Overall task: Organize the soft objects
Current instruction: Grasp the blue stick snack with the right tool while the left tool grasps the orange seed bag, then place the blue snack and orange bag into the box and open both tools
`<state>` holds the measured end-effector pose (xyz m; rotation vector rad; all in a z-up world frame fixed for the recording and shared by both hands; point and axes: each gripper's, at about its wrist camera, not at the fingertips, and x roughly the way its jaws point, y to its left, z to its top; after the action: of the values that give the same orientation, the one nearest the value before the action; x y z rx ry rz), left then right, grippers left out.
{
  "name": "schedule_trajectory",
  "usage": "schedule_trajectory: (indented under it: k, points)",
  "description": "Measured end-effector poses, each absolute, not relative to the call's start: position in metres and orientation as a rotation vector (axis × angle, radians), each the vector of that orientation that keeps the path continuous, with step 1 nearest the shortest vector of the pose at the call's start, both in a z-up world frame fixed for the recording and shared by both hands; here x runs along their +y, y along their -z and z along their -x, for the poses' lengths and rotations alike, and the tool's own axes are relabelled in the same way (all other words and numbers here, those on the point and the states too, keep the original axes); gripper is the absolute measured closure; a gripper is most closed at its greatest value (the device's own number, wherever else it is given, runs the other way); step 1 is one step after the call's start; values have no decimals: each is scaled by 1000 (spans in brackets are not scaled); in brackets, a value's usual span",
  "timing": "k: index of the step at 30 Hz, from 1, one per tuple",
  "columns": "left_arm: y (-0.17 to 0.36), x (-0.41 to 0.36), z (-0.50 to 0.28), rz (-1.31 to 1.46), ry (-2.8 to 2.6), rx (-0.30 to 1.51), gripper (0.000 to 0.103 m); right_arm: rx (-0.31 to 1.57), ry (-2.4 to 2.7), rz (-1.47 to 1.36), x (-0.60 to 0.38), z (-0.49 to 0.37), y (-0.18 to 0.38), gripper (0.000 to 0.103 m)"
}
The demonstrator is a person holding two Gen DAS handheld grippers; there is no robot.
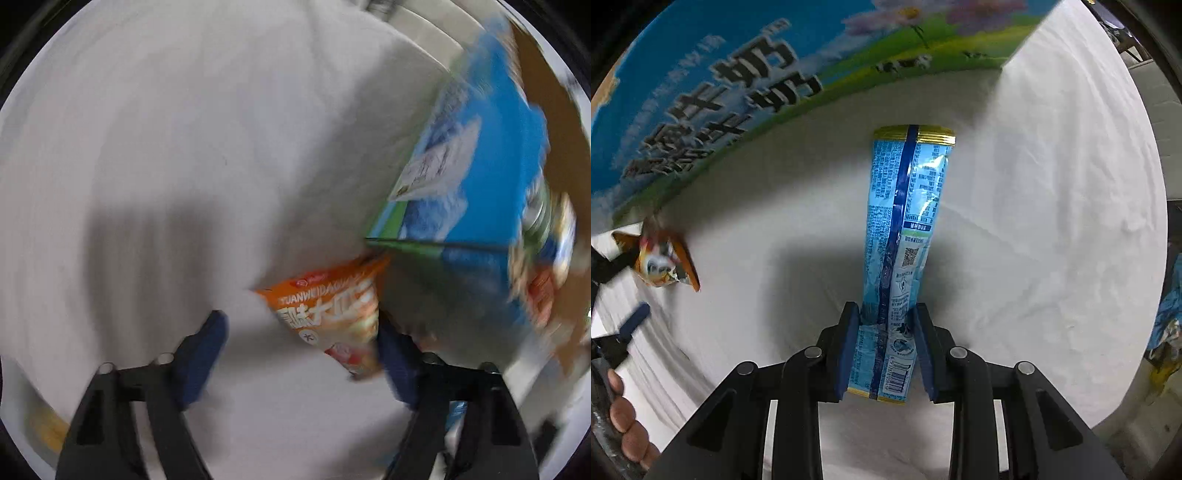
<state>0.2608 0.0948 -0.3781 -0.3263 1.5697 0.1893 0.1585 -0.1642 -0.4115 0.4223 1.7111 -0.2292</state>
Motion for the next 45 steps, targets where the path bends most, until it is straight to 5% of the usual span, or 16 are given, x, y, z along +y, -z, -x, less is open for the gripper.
schedule_trajectory:
  k: [5, 10, 12, 14, 17, 22, 28, 31, 33, 35, 45]
  points:
    - [377, 95, -261, 231, -110, 1603, 25, 1733, 203, -370, -162, -157, 411, 71]
    - [405, 99, -272, 472, -80, 1684, 27, 1741, 210, -389, -155, -166, 425, 69]
    - [410, 94, -272, 492, -77, 1682, 32, 1740, 210, -379, -152, -167, 426, 69]
    - [405, 83, -272, 380, -42, 1664, 56, 1750, 192, -374, -150, -162, 427, 71]
    - [398, 54, -265, 156, 54, 1671, 63, 1789, 160, -352, -151, -154, 428, 72]
    - [399, 13, -239, -169, 177, 1656, 62, 1807, 87, -226, -141, -142, 425, 71]
    - [410, 18, -244, -43, 181, 1690, 44, 1775, 87, -254, -142, -135, 423, 69]
    - [411, 13, -239, -89, 170, 1676, 44, 1786, 101, -311, -154, -128, 430, 65]
    - [411, 6, -225, -129, 155, 1656, 47, 1775, 120, -354, -159, -126, 431, 65]
    - [409, -3, -219, -139, 146, 1640, 61, 1780, 131, -353, -161, -125, 430, 66]
    - [396, -17, -177, -166, 125, 1603, 66, 1750, 123, -299, -160, -143, 415, 75]
